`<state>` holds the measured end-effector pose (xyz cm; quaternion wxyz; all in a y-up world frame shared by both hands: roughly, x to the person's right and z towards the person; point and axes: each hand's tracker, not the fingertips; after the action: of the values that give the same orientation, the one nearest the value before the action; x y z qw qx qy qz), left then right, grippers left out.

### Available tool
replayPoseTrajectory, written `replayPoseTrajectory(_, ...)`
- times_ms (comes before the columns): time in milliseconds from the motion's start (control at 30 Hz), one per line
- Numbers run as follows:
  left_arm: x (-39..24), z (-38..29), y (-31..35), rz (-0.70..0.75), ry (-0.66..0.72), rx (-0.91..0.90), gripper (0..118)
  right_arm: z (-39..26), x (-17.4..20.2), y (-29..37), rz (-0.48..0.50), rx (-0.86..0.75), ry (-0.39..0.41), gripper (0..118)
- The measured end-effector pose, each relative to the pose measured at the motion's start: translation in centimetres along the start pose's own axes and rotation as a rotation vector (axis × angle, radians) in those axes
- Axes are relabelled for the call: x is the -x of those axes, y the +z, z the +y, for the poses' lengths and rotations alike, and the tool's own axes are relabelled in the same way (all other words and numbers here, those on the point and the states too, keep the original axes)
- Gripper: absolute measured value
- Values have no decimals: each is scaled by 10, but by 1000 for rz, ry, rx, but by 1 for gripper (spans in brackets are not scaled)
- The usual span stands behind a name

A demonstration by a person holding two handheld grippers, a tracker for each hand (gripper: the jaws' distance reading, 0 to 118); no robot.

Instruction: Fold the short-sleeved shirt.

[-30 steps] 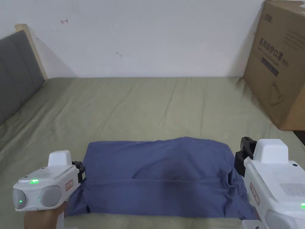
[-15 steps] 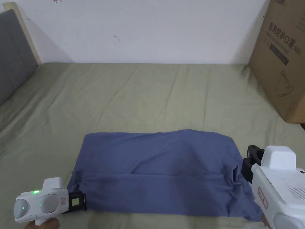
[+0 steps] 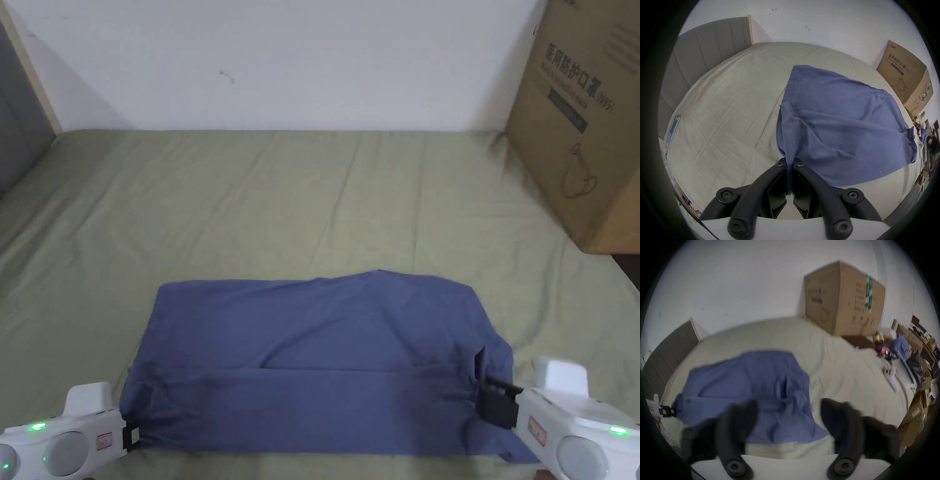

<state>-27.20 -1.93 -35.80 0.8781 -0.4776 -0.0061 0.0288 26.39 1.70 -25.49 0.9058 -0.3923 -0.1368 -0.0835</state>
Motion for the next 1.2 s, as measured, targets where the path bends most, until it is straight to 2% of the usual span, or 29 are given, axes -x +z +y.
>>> replayPoseTrajectory(33,1,1,4,-1,-3,-10,3,-9,-2,-10,3,46,-1,99)
replayPoseTrajectory(133,2,6,8,-13,-5,-14,3,-28,-3,-31,2,147,-8,97)
replayPoseTrajectory(233,0,8,12,-14,-12,-11,3,-36,-3,-45,8,176,-3,91)
replayPoseTrajectory(267,-1,8,12,-13,-12,-12,3,-38,-6,-51,15,184,-4,78)
replayPoseTrajectory(300,-1,8,13,-13,-10,-12,3,-38,-7,-53,30,192,1,60)
replayPoseTrajectory(367,-1,8,14,-15,1,-18,3,-37,-8,-48,94,180,-28,9)
replayPoseTrajectory(433,-1,6,18,-18,12,-24,3,-37,-10,-43,137,156,-69,8)
replayPoseTrajectory(467,-1,6,19,-17,13,-27,3,-37,-9,-37,105,147,-53,8)
replayPoseTrajectory(767,10,-19,51,-33,14,-38,3,-53,-23,25,134,77,-34,8)
replayPoseTrajectory(1033,27,-75,48,-26,20,43,3,-108,-34,27,116,168,-40,8)
replayPoseTrajectory(1200,25,-93,34,-21,61,65,5,-122,-30,19,99,199,-82,9)
